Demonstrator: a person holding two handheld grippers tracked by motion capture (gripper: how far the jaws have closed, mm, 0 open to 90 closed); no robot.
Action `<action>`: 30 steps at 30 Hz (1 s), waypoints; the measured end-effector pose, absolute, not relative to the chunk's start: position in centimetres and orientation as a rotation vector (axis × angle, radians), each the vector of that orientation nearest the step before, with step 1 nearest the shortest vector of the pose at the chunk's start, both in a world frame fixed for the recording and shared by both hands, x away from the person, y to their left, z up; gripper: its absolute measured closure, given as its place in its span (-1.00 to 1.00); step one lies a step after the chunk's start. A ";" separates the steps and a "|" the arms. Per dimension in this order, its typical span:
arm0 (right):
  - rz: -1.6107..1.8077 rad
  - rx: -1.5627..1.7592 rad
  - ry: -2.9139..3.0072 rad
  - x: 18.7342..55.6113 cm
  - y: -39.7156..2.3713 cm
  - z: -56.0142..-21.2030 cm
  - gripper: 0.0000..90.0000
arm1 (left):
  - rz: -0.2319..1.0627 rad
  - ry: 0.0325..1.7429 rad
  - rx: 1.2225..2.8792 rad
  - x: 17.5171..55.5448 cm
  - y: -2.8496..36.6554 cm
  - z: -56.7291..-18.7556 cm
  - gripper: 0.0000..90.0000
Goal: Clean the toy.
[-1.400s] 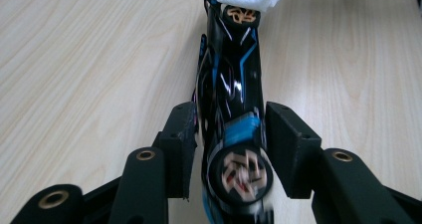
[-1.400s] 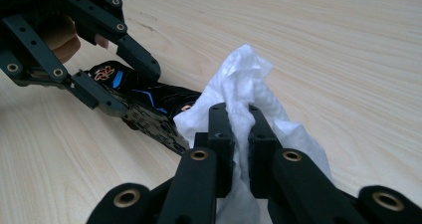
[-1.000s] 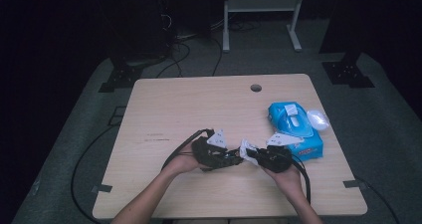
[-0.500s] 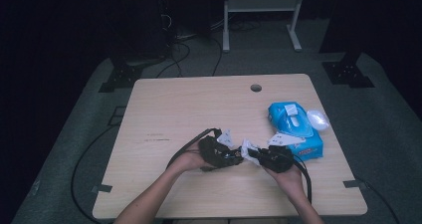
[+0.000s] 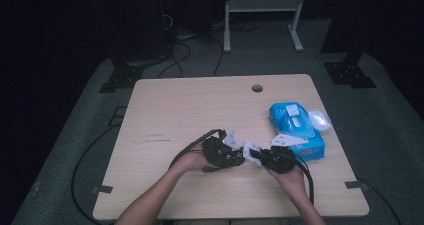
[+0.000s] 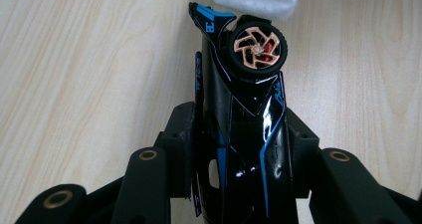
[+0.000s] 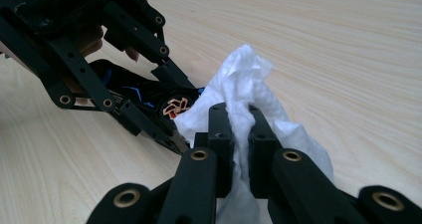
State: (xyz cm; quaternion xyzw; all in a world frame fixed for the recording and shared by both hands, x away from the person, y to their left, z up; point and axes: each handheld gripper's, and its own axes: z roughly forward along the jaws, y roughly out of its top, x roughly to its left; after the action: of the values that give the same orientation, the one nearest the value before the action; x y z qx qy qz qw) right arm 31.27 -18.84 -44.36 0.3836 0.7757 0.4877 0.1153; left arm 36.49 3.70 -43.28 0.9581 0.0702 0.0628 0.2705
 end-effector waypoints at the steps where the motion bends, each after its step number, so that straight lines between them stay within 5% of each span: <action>1: 1.433 1.121 2.269 31.3 -18.9 -44.4 0.87 | 0.170 0.185 2.578 36.4 3.7 -43.2 0.27; 30: 1.699 0.918 2.195 30.4 -17.1 -38.3 0.88 | 0.205 0.135 2.232 34.8 6.9 -39.3 0.29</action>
State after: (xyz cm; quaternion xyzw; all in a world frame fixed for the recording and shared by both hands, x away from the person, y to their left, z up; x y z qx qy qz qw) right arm 30.42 -17.08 -38.27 0.3122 0.7464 0.5776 0.1087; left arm 34.81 6.89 -39.27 0.8958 0.0541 0.0822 0.4334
